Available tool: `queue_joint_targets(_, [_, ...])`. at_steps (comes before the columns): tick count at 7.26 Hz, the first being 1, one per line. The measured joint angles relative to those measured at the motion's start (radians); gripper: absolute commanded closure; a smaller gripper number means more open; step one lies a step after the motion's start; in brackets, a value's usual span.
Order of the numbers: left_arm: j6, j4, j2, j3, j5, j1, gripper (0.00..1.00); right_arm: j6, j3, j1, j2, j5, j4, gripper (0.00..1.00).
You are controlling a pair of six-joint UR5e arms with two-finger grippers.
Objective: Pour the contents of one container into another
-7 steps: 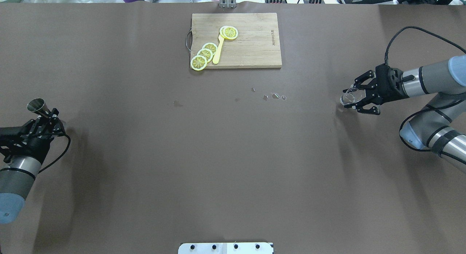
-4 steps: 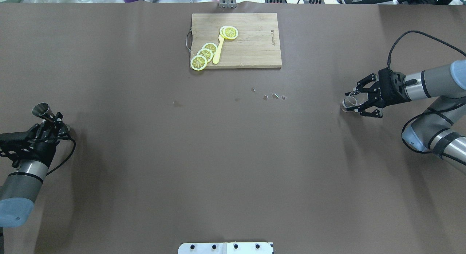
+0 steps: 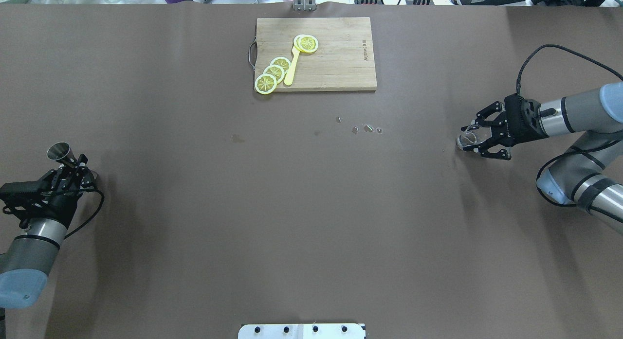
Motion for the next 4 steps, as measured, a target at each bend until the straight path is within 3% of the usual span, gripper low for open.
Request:
queue_joint_targets(1, [0.000,0.000,0.000,-0.001,0.001,0.001,0.01,0.004,0.000,0.000,0.001,0.002,0.000,0.00])
queue_joint_targets(4, [0.001,-0.002,0.002,-0.003,0.002,0.006,0.01,0.016,0.001,-0.006,0.002,0.006,0.000,0.00])
